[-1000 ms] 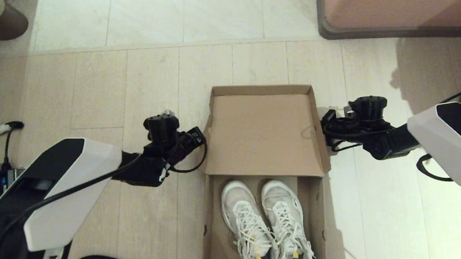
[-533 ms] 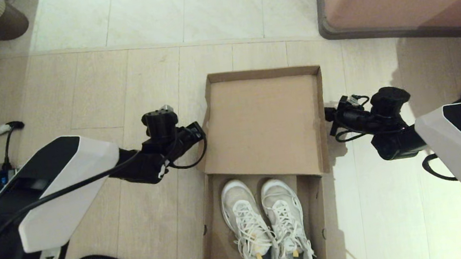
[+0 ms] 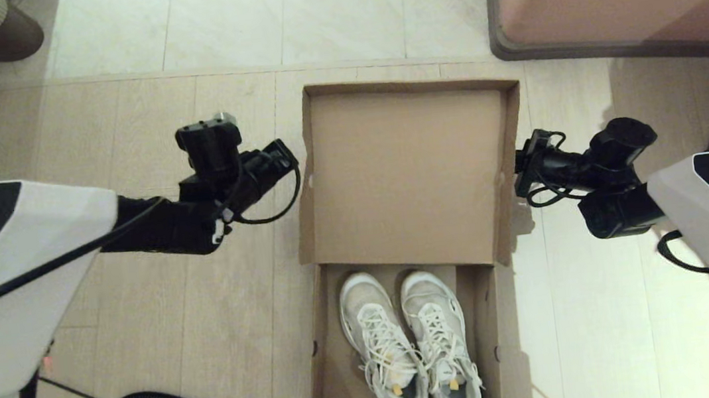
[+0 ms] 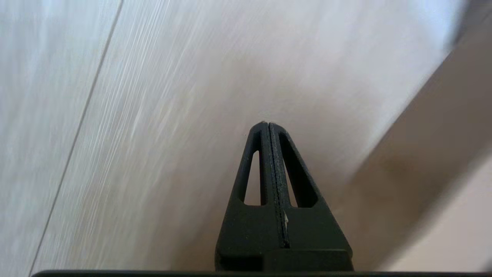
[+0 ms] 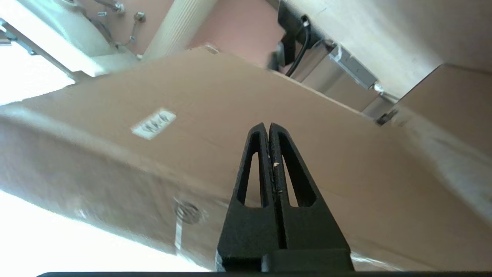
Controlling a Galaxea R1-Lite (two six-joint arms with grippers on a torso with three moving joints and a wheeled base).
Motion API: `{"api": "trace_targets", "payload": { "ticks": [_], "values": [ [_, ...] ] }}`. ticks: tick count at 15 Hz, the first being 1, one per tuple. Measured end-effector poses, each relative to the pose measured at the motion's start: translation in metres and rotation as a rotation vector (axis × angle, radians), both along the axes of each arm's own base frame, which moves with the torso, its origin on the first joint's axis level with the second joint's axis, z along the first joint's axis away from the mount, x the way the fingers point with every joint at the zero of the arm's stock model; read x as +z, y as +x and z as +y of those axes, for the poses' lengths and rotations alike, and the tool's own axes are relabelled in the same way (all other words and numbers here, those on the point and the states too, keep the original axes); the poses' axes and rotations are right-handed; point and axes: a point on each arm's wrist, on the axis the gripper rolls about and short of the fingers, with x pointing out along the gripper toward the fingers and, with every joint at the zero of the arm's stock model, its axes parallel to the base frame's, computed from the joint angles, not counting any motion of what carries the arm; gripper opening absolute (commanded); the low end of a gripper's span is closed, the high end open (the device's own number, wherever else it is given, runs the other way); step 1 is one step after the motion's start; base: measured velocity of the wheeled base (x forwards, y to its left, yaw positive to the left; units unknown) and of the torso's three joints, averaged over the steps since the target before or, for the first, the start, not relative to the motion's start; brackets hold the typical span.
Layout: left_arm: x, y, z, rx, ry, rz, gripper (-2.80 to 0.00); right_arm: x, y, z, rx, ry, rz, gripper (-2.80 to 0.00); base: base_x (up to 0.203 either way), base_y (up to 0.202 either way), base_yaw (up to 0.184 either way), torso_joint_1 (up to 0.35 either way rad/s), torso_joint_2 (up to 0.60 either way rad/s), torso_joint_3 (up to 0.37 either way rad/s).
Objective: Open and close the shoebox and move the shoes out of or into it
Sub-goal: Close the shoe box
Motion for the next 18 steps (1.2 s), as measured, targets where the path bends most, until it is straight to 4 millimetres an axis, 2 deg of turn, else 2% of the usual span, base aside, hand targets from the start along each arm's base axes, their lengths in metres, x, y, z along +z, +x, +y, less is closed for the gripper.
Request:
{"api": "trace_targets", "payload": {
  "ticks": [4, 5, 7, 10, 12, 16, 18],
  "values": [
    [0.050, -0.019, 0.011, 0.017, -0.035, -0.107, -2.80, 0.016, -0.005, 0.001, 0.024, 0.010, 0.003, -2.80, 0.000, 0.000, 0.000, 0.000, 0.00, 0.000],
    [0.060, -0.017, 0.018, 0.032, -0.046, -0.141, -2.80, 0.021, -0.007, 0.001, 0.032, 0.008, 0.003, -2.80, 0.000, 0.000, 0.000, 0.000, 0.00, 0.000],
    [0.068, -0.004, 0.033, 0.070, -0.064, -0.186, -2.80, 0.032, -0.012, 0.002, 0.058, -0.001, -0.005, -2.80, 0.000, 0.000, 0.000, 0.000, 0.00, 0.000],
    [0.054, 0.023, 0.053, 0.066, -0.181, -0.162, -2.80, 0.050, -0.021, 0.004, 0.097, -0.018, -0.012, -2.80, 0.000, 0.000, 0.000, 0.000, 0.00, 0.000],
    [0.041, 0.033, 0.056, 0.004, -0.336, -0.086, -2.80, 0.058, -0.028, 0.006, 0.133, -0.040, -0.008, -2.80, 0.000, 0.000, 0.000, 0.000, 0.00, 0.000],
    [0.036, 0.037, 0.052, -0.208, -0.689, 0.065, -2.80, 0.068, -0.047, 0.008, 0.197, -0.085, -0.001, -2.80, 0.000, 0.000, 0.000, 0.000, 0.00, 0.000],
    [0.034, 0.035, 0.038, -0.344, -0.807, 0.146, -2.80, 0.069, -0.059, 0.008, 0.214, -0.096, 0.004, -2.80, 0.000, 0.000, 0.000, 0.000, 0.00, 0.000]
  ]
}}
